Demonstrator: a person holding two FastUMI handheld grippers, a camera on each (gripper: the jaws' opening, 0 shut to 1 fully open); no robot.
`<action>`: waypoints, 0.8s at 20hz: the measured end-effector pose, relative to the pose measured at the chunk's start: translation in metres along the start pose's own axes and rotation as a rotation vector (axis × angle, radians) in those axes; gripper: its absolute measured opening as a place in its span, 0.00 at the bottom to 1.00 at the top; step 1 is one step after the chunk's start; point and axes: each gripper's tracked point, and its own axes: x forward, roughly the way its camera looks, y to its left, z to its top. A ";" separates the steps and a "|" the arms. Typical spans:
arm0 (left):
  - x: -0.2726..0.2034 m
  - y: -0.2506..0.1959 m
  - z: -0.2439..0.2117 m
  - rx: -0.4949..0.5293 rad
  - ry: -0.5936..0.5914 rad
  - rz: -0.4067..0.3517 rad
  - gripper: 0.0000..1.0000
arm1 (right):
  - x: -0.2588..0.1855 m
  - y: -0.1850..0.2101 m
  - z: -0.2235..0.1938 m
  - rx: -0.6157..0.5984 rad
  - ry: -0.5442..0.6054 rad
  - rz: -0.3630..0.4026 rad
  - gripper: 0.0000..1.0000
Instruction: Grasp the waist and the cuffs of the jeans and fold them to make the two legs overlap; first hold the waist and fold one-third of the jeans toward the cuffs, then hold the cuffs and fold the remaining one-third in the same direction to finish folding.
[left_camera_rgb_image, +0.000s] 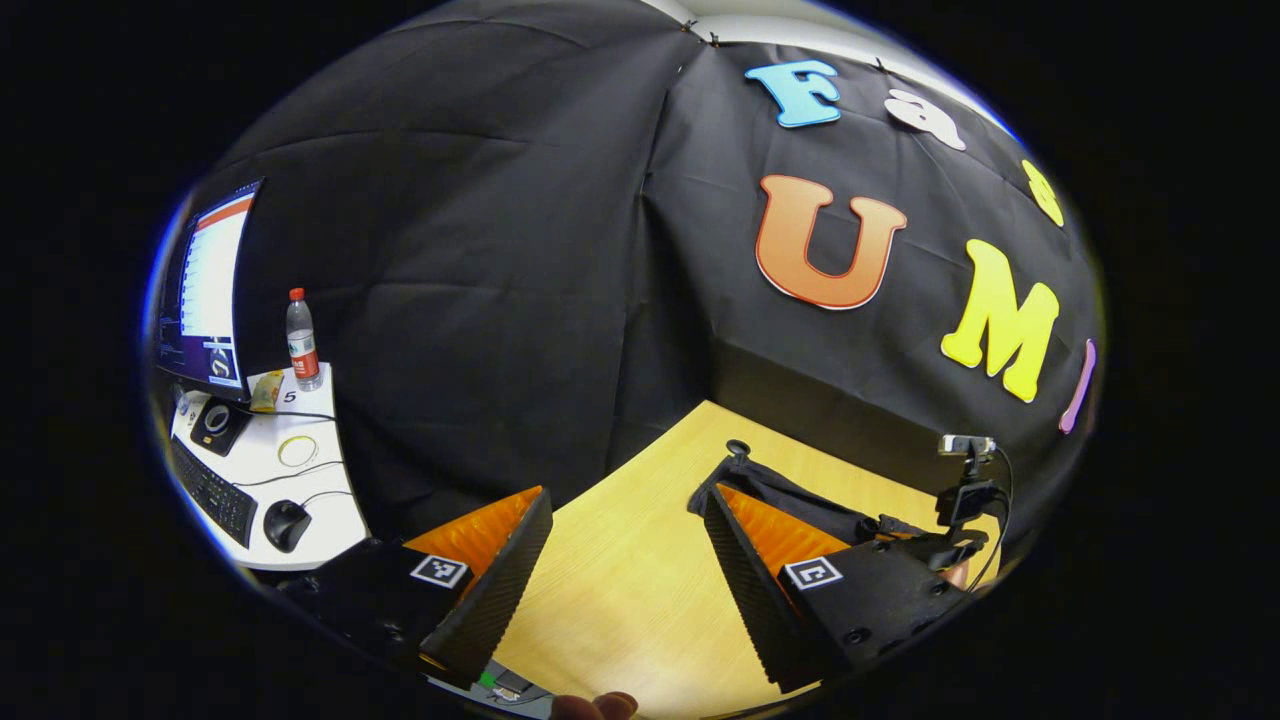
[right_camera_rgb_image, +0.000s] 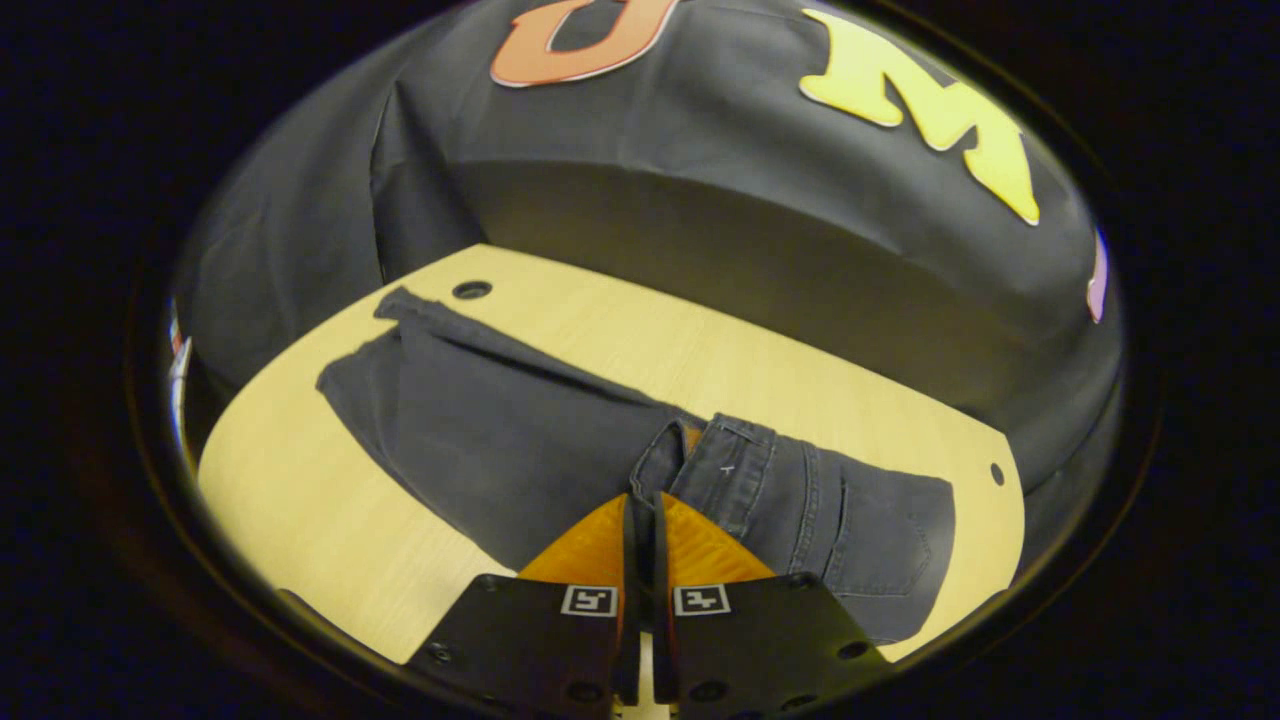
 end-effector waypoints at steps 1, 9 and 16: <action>0.000 0.002 0.001 0.003 -0.002 0.001 0.99 | 0.003 0.008 -0.006 0.010 0.009 0.042 0.06; 0.018 -0.018 -0.004 -0.024 0.021 -0.061 0.99 | -0.027 0.021 0.016 0.035 -0.051 0.140 0.82; 0.065 -0.056 -0.045 -0.287 0.197 -0.241 0.99 | -0.135 -0.023 0.061 0.115 -0.178 0.206 0.95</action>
